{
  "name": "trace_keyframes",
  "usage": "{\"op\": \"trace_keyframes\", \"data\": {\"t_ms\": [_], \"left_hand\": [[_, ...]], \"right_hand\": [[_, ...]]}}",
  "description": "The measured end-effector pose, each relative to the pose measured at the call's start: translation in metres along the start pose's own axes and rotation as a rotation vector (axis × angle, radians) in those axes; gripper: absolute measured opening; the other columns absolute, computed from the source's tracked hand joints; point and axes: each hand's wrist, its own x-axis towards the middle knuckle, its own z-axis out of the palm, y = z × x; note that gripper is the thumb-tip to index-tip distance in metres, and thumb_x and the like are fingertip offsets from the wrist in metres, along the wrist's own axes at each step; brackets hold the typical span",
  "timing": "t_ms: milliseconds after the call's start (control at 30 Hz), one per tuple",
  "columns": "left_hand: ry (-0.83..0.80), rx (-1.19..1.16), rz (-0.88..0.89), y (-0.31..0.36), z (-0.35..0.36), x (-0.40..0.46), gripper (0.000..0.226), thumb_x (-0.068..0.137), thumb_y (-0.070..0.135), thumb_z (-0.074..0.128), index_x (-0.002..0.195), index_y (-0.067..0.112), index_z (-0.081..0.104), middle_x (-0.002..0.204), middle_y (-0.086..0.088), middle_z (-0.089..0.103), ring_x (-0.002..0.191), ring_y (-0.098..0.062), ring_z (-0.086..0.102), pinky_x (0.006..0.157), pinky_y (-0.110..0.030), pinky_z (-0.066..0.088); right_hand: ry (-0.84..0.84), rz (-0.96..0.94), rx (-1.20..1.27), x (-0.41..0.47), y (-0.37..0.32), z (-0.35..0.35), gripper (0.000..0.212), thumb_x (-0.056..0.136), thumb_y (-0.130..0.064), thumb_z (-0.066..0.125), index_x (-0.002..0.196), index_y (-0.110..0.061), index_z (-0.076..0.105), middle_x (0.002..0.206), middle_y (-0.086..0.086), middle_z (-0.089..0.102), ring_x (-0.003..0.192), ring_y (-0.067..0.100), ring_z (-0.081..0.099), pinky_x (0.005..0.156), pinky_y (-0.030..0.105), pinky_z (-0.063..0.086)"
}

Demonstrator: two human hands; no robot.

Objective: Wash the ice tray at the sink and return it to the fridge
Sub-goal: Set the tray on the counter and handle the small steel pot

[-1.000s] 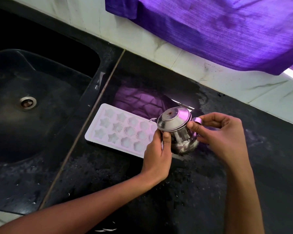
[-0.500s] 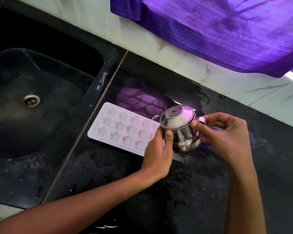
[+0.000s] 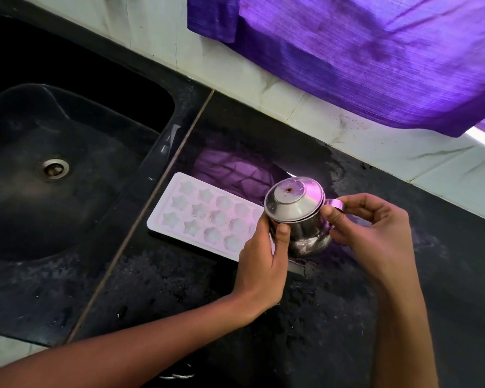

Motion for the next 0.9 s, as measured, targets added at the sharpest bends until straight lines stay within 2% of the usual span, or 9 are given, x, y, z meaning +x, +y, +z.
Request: {"op": "trace_keyframes", "data": {"t_ms": [100, 200, 300, 400, 667, 900], "left_hand": [[0.042, 0.02, -0.013, -0.002, 0.004, -0.009, 0.05, 0.09, 0.054, 0.024, 0.122, 0.023, 0.048, 0.096, 0.013, 0.064, 0.083, -0.005, 0.058, 0.064, -0.008, 0.037], [0.042, 0.009, -0.024, -0.002, 0.005, -0.015, 0.05, 0.092, 0.054, 0.022, 0.12, 0.022, 0.048, 0.085, 0.02, 0.059, 0.074, 0.002, 0.055, 0.062, -0.006, 0.036], [0.04, 0.009, -0.031, -0.003, 0.005, -0.015, 0.051, 0.088, 0.052, 0.023, 0.118, 0.02, 0.048, 0.079, 0.02, 0.057, 0.071, 0.003, 0.054, 0.061, -0.007, 0.036], [0.036, 0.002, -0.034, -0.002, 0.005, -0.014, 0.052, 0.087, 0.052, 0.023, 0.118, 0.02, 0.049, 0.079, 0.017, 0.057, 0.072, -0.001, 0.054, 0.061, -0.008, 0.037], [0.03, -0.01, -0.042, -0.001, 0.005, -0.014, 0.05, 0.09, 0.053, 0.023, 0.118, 0.021, 0.049, 0.084, 0.021, 0.057, 0.075, 0.007, 0.054, 0.063, -0.005, 0.037], [0.001, -0.041, -0.031, 0.004, 0.004, -0.015, 0.05, 0.086, 0.051, 0.024, 0.119, 0.021, 0.049, 0.087, 0.026, 0.056, 0.079, 0.02, 0.052, 0.064, -0.001, 0.036]], "right_hand": [[-0.036, -0.007, -0.031, -0.001, -0.001, 0.002, 0.025, 0.059, -0.032, 0.074, 0.078, -0.016, 0.069, 0.075, -0.004, 0.073, 0.069, 0.015, 0.07, 0.066, 0.036, 0.06], [-0.057, -0.017, -0.06, -0.003, -0.001, 0.003, 0.027, 0.056, -0.035, 0.073, 0.077, -0.018, 0.07, 0.075, -0.005, 0.073, 0.07, 0.01, 0.069, 0.07, 0.034, 0.059], [-0.059, -0.013, -0.061, -0.003, -0.001, 0.004, 0.026, 0.056, -0.036, 0.073, 0.076, -0.02, 0.069, 0.074, -0.008, 0.073, 0.067, 0.009, 0.069, 0.067, 0.032, 0.06], [-0.057, -0.011, -0.057, -0.004, -0.001, 0.003, 0.025, 0.057, -0.035, 0.073, 0.075, -0.019, 0.069, 0.073, -0.007, 0.073, 0.064, 0.011, 0.069, 0.067, 0.033, 0.06], [-0.047, -0.008, -0.074, -0.006, -0.002, 0.002, 0.021, 0.061, -0.033, 0.075, 0.076, -0.019, 0.07, 0.075, -0.007, 0.073, 0.067, 0.011, 0.069, 0.071, 0.038, 0.059], [-0.04, -0.017, -0.088, -0.007, -0.004, 0.0, 0.024, 0.058, -0.036, 0.073, 0.076, -0.02, 0.069, 0.074, -0.015, 0.072, 0.066, 0.004, 0.068, 0.067, 0.028, 0.059]]}}
